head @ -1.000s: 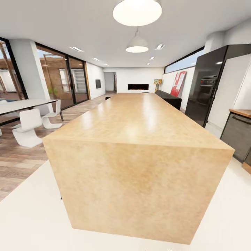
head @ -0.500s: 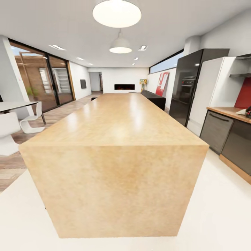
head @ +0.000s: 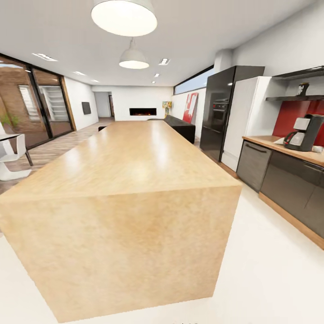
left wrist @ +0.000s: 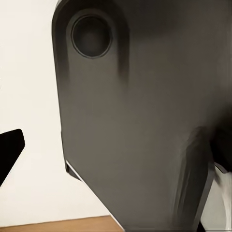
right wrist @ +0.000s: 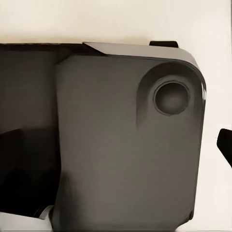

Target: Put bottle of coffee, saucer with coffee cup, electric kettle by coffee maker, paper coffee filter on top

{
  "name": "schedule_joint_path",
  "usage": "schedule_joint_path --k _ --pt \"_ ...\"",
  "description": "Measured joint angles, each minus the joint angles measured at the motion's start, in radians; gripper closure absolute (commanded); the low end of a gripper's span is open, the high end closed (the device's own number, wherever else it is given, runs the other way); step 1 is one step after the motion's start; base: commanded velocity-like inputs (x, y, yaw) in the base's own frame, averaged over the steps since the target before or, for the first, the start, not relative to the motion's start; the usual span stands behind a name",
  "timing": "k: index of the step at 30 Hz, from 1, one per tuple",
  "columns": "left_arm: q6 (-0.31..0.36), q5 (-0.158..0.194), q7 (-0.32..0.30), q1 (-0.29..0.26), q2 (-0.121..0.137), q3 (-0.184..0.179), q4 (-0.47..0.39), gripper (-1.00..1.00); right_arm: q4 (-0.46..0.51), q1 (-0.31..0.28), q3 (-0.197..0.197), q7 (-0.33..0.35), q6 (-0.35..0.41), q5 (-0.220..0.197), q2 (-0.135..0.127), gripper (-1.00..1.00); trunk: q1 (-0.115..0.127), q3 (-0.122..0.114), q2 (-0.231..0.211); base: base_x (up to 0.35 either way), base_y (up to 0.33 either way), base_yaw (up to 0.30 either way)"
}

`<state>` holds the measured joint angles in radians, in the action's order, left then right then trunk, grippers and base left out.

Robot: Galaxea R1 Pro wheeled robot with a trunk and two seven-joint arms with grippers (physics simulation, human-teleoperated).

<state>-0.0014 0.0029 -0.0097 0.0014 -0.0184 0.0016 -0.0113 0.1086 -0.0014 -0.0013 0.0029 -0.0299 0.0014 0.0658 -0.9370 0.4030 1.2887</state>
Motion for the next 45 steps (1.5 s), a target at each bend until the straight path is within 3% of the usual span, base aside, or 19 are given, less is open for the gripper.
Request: schedule_joint_path --k 45 --pt "-0.001 0.000 0.000 0.000 -0.009 0.000 0.000 -1.00 0.000 0.000 0.000 0.000 0.000 0.000 0.000 -1.00 0.173 -0.090 -0.315 0.000 0.000 -0.227"
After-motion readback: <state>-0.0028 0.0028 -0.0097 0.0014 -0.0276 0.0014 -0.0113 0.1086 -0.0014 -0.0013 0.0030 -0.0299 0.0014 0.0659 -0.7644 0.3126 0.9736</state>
